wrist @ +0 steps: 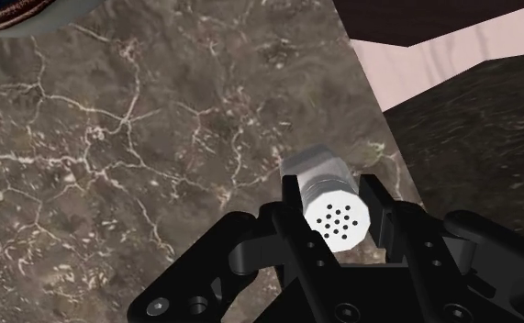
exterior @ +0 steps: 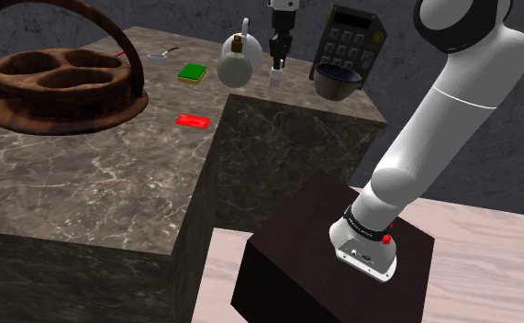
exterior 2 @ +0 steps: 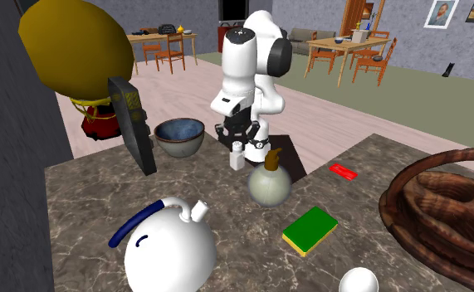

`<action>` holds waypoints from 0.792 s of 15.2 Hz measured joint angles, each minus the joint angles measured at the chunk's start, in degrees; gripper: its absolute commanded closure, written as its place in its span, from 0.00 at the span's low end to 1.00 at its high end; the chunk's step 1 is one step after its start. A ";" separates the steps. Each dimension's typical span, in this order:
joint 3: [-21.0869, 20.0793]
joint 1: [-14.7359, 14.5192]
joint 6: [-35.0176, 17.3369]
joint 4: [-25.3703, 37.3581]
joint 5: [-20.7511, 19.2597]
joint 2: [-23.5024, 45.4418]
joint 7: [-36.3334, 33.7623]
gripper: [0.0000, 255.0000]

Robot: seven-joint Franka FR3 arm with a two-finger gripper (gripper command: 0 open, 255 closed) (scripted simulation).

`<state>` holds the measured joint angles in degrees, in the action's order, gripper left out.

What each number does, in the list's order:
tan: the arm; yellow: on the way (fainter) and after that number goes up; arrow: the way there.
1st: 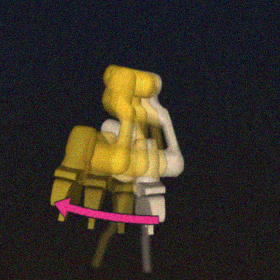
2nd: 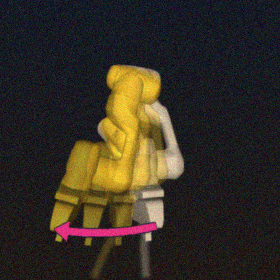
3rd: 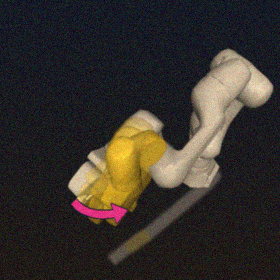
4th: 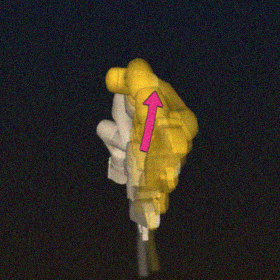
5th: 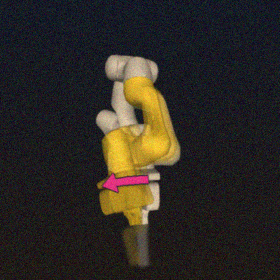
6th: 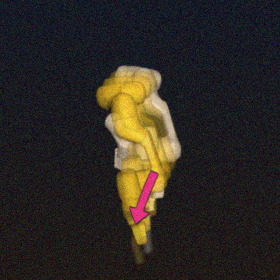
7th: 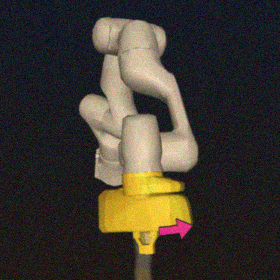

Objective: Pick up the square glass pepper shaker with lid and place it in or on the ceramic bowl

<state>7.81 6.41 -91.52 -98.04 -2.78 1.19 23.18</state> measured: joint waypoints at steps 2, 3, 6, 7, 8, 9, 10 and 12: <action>0.02 0.02 1.37 1.40 0.00 0.03 0.11 1.00; -0.01 -0.01 2.02 2.12 0.02 0.10 0.07 1.00; -0.01 -0.01 4.42 4.68 0.03 0.25 0.20 1.00; 0.00 0.00 5.26 5.79 0.06 0.53 0.27 1.00; -0.01 -0.01 6.18 6.95 0.09 0.76 0.28 1.00; 0.03 0.03 7.15 8.09 0.11 0.94 0.41 1.00; 0.08 0.09 7.91 8.99 0.11 1.07 0.56 1.00; 0.06 0.07 9.58 11.10 0.16 1.51 0.60 1.00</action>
<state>7.87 6.48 -81.94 -86.95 -2.61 2.70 23.78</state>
